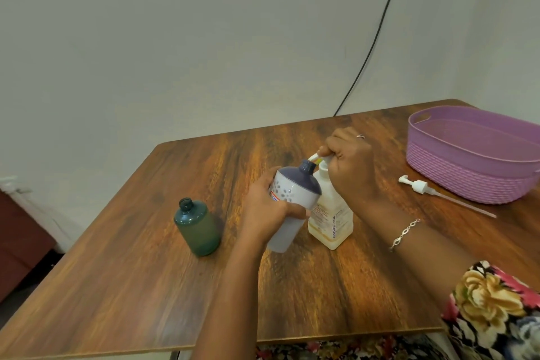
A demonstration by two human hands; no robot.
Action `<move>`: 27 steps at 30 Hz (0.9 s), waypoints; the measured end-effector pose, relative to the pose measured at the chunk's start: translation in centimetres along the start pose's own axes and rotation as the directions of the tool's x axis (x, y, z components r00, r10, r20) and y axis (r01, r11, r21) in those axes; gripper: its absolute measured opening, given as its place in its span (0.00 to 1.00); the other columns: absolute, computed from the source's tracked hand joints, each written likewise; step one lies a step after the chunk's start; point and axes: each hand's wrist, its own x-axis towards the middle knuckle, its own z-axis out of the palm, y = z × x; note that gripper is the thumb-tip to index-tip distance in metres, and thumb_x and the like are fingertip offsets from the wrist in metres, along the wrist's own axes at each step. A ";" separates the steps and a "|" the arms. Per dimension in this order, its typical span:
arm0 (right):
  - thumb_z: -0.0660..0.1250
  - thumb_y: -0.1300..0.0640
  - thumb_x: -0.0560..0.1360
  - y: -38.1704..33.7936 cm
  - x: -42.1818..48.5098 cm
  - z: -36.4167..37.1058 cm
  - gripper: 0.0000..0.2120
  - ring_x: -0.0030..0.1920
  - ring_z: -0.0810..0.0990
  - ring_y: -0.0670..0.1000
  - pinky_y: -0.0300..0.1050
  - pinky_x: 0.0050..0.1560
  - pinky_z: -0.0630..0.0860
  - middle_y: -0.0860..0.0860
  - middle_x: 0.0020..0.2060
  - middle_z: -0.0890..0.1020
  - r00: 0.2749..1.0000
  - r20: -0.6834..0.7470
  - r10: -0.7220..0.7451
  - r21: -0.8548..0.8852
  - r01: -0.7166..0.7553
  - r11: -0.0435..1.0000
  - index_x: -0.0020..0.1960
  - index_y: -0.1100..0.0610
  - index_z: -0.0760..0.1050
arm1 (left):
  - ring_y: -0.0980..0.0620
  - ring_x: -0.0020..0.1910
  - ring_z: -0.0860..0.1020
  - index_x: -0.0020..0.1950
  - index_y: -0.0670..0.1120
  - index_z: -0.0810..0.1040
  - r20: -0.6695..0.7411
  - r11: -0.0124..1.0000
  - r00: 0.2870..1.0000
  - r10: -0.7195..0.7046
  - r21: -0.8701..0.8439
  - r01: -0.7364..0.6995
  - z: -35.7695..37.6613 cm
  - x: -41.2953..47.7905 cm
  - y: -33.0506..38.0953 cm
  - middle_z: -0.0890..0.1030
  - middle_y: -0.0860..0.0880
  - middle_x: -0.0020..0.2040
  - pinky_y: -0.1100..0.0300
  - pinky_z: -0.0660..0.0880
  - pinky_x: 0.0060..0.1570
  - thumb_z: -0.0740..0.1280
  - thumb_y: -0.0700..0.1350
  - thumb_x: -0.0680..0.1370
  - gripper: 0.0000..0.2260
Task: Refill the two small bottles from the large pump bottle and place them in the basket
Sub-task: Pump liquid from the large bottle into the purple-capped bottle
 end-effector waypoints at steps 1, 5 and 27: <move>0.61 0.75 0.64 0.1 0.0 -0.1 0.09 0.32 0.73 0.57 0.47 0.31 0.68 0.57 0.27 0.76 1.000 -0.003 0.006 0.011 -0.006 1.000 0.30 0.66 0.75 | 0.53 0.47 0.77 0.55 0.54 0.73 -0.002 1.000 1.000 -0.004 -0.008 0.004 -0.1 0.0 0.0 0.78 0.53 0.50 0.58 0.75 0.38 0.78 0.40 0.60 0.27; 0.59 0.72 0.64 -0.2 1.0 -0.7 0.09 0.32 0.72 0.54 0.46 0.34 0.69 0.58 0.28 0.77 1.000 0.012 0.015 0.043 -0.015 0.999 0.30 0.66 0.76 | 0.51 0.48 0.77 0.57 0.52 0.74 -0.011 1.000 1.000 0.002 -0.015 -0.002 -0.3 0.2 0.0 0.78 0.50 0.51 0.57 0.74 0.39 0.77 0.38 0.63 0.26; 0.60 0.73 0.65 -0.1 -0.1 -0.6 0.08 0.34 0.73 0.56 0.45 0.31 0.68 0.57 0.29 0.77 0.995 0.092 -0.026 -0.057 0.031 0.998 0.31 0.66 0.76 | 0.55 0.46 0.75 0.53 0.57 0.71 0.006 1.000 1.000 0.020 -0.003 -0.020 0.0 0.4 -0.1 0.76 0.55 0.48 0.60 0.73 0.38 0.77 0.40 0.62 0.26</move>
